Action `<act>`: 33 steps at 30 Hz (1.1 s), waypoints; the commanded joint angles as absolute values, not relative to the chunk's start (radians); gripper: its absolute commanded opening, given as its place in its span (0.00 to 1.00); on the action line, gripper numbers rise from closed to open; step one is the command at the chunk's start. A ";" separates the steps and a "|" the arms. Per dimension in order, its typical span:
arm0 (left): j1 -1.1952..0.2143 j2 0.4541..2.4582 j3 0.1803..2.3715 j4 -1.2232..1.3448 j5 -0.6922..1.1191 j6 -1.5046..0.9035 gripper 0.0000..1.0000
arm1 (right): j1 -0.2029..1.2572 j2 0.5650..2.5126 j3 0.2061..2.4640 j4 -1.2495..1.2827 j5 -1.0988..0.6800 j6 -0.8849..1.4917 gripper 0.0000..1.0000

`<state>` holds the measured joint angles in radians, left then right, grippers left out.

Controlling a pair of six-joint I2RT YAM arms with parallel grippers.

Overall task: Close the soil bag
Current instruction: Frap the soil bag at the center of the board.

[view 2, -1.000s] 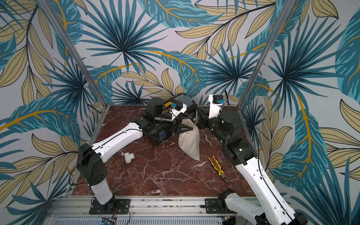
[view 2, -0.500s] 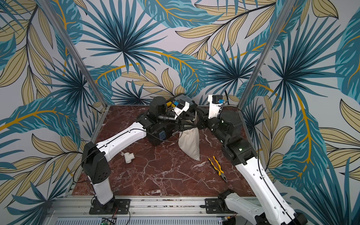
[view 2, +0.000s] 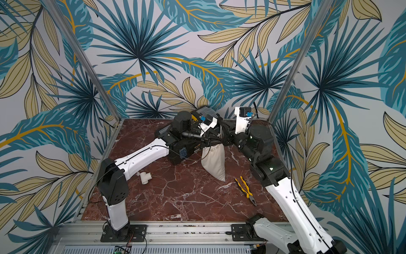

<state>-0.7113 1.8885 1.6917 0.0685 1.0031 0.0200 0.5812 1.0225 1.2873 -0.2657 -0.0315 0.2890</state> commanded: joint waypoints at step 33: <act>-0.801 1.848 1.744 -0.462 0.518 0.425 0.12 | 0.577 0.978 1.390 -0.165 0.079 0.343 0.00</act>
<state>-0.7963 1.8484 1.7744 -0.3145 0.5636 0.4053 0.5812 1.0248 1.3357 -0.3206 0.0406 0.3378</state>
